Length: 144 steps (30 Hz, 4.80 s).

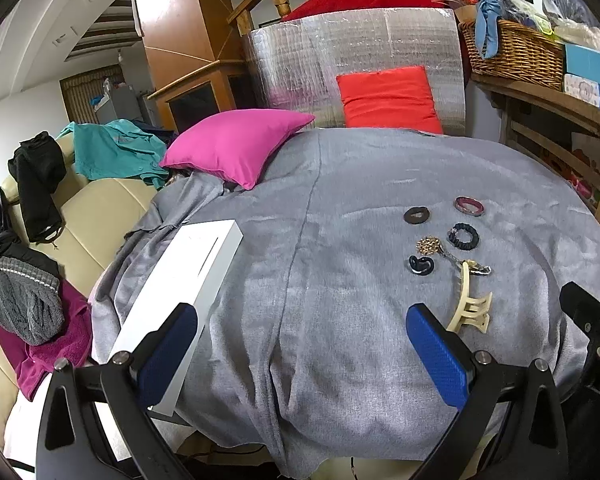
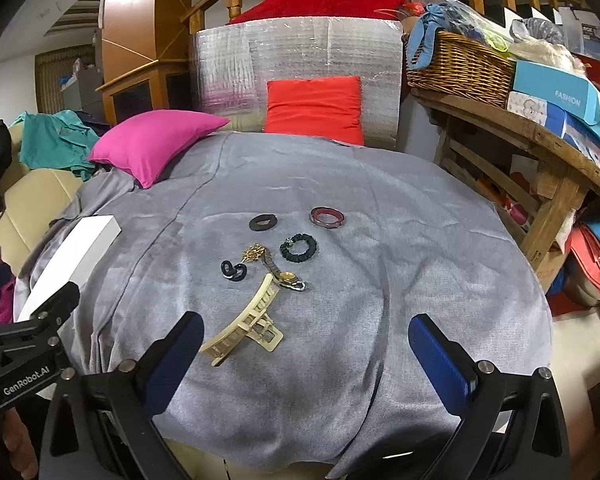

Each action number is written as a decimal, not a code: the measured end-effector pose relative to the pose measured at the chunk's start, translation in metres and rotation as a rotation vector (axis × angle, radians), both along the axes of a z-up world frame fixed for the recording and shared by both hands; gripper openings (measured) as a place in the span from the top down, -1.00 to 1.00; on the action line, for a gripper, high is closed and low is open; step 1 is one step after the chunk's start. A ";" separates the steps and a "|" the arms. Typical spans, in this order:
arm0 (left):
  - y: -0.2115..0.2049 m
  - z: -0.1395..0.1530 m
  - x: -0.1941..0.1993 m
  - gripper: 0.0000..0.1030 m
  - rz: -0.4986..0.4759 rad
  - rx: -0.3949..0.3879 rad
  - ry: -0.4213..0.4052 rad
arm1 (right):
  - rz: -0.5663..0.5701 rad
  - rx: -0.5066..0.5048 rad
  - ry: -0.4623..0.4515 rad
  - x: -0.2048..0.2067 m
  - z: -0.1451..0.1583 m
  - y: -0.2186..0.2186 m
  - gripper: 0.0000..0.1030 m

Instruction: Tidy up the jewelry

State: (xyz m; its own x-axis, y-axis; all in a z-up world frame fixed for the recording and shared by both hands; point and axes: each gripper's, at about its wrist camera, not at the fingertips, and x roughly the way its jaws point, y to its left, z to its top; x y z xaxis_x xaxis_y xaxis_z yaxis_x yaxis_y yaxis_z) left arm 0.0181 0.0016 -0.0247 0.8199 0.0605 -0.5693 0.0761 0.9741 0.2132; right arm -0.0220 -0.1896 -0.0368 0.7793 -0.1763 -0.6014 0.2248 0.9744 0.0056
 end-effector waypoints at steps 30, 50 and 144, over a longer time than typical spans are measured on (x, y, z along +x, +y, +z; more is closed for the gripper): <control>-0.078 -0.089 0.068 -1.00 -0.371 -0.154 0.351 | -0.112 0.303 0.076 0.063 -0.049 -0.126 -1.00; -0.094 -0.115 0.089 -0.02 -0.450 -0.215 0.488 | -0.064 0.313 0.072 0.070 -0.055 -0.119 -0.68; 0.041 -0.047 0.104 0.80 -0.063 -0.224 0.158 | 0.389 0.616 0.158 0.152 -0.066 -0.048 0.74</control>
State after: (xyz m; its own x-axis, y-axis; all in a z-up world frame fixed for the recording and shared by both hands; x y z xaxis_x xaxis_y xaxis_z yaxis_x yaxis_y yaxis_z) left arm 0.1223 0.0429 -0.0717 0.7181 -0.1295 -0.6837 0.1533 0.9878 -0.0261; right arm 0.1301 -0.2374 -0.1031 0.6127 0.5002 -0.6118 -0.0925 0.8143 0.5730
